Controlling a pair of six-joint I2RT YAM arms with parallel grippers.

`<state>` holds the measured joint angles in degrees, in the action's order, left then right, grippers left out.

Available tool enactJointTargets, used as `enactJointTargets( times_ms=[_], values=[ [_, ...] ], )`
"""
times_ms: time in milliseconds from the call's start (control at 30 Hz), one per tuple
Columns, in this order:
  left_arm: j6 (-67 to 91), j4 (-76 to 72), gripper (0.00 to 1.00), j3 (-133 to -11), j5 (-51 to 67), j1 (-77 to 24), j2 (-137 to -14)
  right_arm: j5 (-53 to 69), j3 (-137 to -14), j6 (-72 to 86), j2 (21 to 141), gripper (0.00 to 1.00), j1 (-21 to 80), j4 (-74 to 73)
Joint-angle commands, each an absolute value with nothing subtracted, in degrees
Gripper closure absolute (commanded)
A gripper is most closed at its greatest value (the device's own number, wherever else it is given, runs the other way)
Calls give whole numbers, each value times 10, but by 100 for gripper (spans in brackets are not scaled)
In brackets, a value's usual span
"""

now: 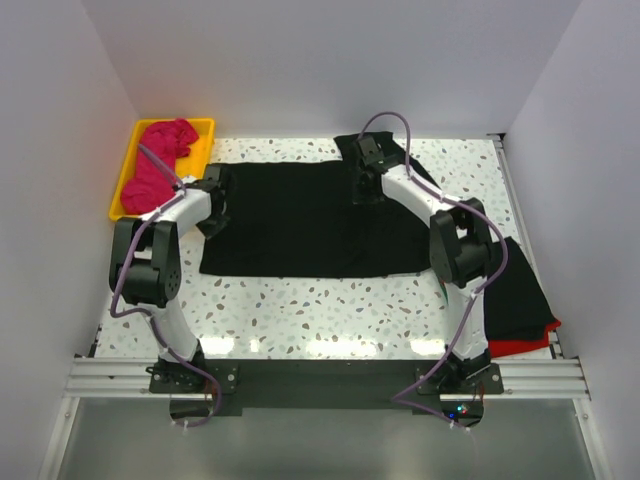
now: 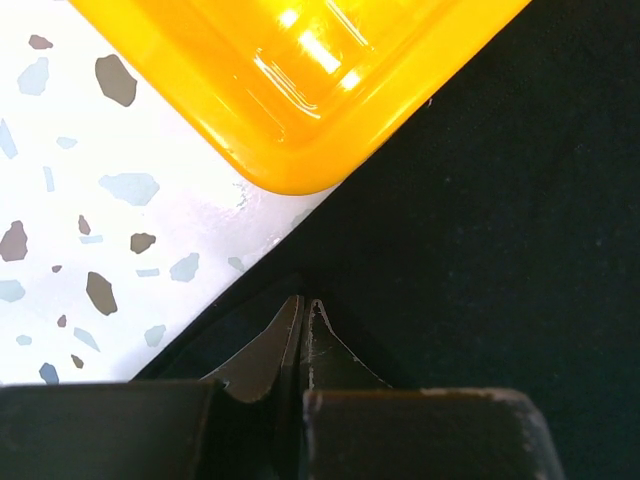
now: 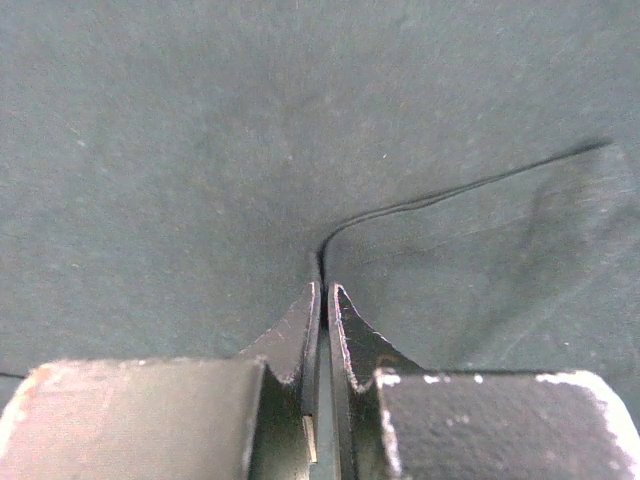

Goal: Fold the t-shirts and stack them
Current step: Fold the tshirt

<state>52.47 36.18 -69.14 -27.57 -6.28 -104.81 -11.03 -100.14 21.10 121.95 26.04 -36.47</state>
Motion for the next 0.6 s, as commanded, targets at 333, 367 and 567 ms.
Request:
enactJointTargets(
  times_ms=[333, 367, 567],
  values=[
    [519, 368, 100, -712, -303, -48, -1020, -143, -1021, 214, 1172, 100, 253, -337],
    [519, 367, 100, -712, -303, -47, -1020, -147, -1020, 214, 1172, 100, 254, -337],
    [519, 366, 100, -716, -301, -43, -1019, -154, -1007, 215, 1169, 100, 249, -337]
  ],
)
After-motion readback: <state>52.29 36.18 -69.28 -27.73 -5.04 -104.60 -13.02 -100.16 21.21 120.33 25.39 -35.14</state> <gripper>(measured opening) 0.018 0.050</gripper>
